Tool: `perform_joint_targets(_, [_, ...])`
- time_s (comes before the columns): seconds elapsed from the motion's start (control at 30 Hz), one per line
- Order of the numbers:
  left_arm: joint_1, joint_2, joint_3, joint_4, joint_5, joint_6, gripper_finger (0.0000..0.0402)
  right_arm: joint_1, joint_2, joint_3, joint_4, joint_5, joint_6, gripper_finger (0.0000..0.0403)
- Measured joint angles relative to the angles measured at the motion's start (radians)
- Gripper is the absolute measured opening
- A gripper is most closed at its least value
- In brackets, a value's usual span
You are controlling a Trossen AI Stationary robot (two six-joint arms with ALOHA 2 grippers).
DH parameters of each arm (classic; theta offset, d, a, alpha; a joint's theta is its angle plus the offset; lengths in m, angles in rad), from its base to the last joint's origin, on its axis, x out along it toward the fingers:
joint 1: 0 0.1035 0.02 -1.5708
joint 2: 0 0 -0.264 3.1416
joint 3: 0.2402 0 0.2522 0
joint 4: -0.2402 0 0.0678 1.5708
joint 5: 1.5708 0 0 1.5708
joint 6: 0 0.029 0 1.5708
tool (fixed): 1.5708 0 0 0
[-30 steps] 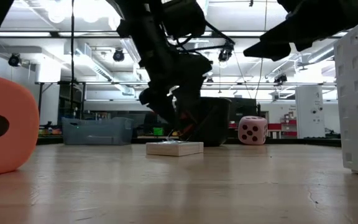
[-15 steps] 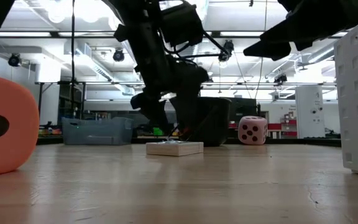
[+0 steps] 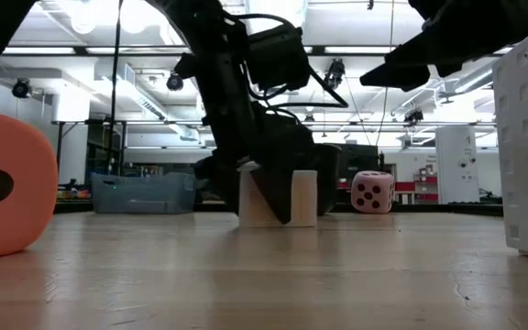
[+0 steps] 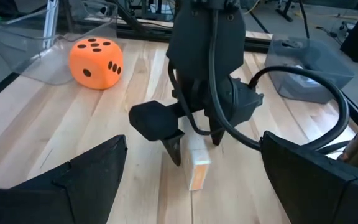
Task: Pick & Place Toys
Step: Put the yellow deck of cards into the black bin
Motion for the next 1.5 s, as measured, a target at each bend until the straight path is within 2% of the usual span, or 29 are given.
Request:
perform_joint_targets(0.2, [-0.001, -0.002, -0.001, -0.004, 0.000, 0.044, 0.0398, 0.000, 0.000, 0.000, -0.002, 0.000, 0.000, 0.0361])
perform_joint_targets(0.33, [-0.006, -0.002, -0.002, -0.008, -0.002, 0.081, 0.0367, 0.001, 0.000, 0.000, -0.003, 0.000, 0.001, 0.0361])
perform_joint_targets(0.5, [-0.011, -0.002, -0.002, -0.008, -0.030, 0.115, 0.0272, 0.000, 0.001, 0.000, -0.005, 0.000, 0.001, 0.0361])
perform_joint_targets(0.77, [-0.015, -0.003, -0.002, -0.033, -0.035, 0.162, 0.0061, 0.000, 0.001, 0.000, -0.010, 0.000, 0.004, 0.0361])
perform_joint_targets(1.0, [-0.023, -0.022, -0.002, -0.106, -0.046, 0.181, 0.0060, 0.000, 0.001, 0.000, -0.011, 0.000, 0.005, 0.0361])
perform_joint_targets(1.1, [-0.043, -0.061, -0.028, -0.120, -0.100, 0.197, 0.0060, 0.000, 0.001, -0.001, -0.010, 0.000, 0.005, 0.0361])
perform_joint_targets(1.2, [-0.058, -0.142, -0.082, -0.068, -0.146, 0.226, 0.0060, 0.001, 0.000, -0.013, -0.006, 0.000, 0.005, 0.0361])
perform_joint_targets(1.3, [-0.061, -0.247, -0.191, 0.073, -0.143, 0.272, 0.0060, 0.001, 0.003, -0.023, 0.004, 0.000, 0.004, 0.0361])
perform_joint_targets(1.5, [-0.060, -0.530, -0.530, 0.520, -0.026, 0.399, 0.0060, 0.002, 0.009, -0.034, 0.044, -0.017, 0.001, 0.0361])
